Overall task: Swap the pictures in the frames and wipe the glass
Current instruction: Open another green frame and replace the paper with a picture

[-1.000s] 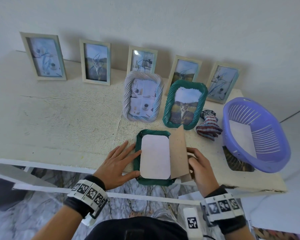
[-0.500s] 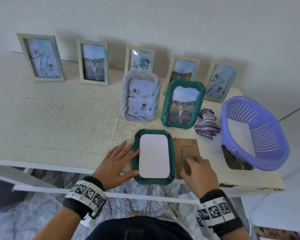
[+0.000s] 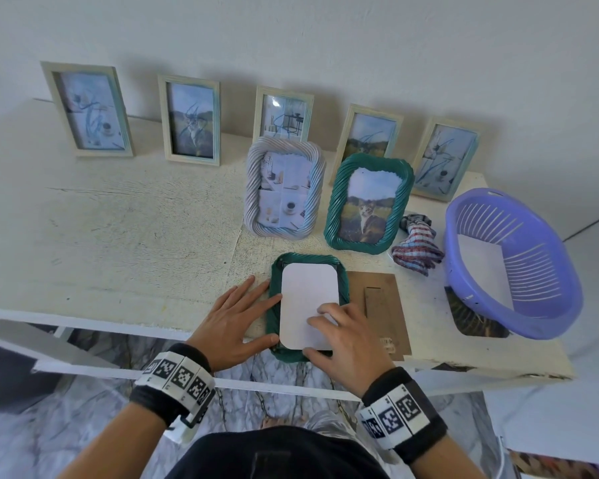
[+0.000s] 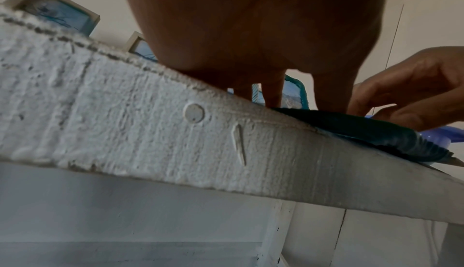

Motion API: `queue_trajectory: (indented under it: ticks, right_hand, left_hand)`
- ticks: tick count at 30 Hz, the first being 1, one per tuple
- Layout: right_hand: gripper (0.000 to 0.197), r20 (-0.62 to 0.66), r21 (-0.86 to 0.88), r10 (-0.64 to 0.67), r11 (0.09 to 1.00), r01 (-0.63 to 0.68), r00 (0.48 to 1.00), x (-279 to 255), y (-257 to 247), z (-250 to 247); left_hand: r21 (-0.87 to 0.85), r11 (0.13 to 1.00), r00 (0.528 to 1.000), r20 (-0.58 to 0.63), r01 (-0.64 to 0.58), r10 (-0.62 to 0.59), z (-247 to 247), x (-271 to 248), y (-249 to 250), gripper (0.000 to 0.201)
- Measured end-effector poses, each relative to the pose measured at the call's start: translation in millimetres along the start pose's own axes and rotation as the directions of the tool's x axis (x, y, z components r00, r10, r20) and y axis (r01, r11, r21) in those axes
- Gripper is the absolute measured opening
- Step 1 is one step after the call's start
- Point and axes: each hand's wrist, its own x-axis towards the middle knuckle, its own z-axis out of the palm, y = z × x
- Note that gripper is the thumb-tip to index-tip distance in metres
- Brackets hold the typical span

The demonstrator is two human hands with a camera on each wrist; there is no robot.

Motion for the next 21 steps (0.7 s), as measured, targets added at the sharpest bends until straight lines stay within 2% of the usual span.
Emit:
queue_trajectory:
  ticks: [9,18,21]
  right_hand:
    - [0.039,-0.065,-0.059,-0.008,0.998,0.004,0.998,1,-4,4]
    - [0.026,-0.099,0.046,-0.019,0.999,0.023,0.995,-4,-7,-1]
    - [0.027,-0.113,0.076,0.022,0.997,-0.014,0.993,-3,-9,-5]
  left_hand:
    - [-0.005,1.000,1.000,-0.026,-0.014,0.014,1,0,-1,0.072]
    - [-0.030,0.999,0.995,-0.098,-0.023,0.020,5,-1,0,0.074]
    - [-0.023,0.999,0.994,-0.107,-0.028,0.025,5,0,0,0.074]
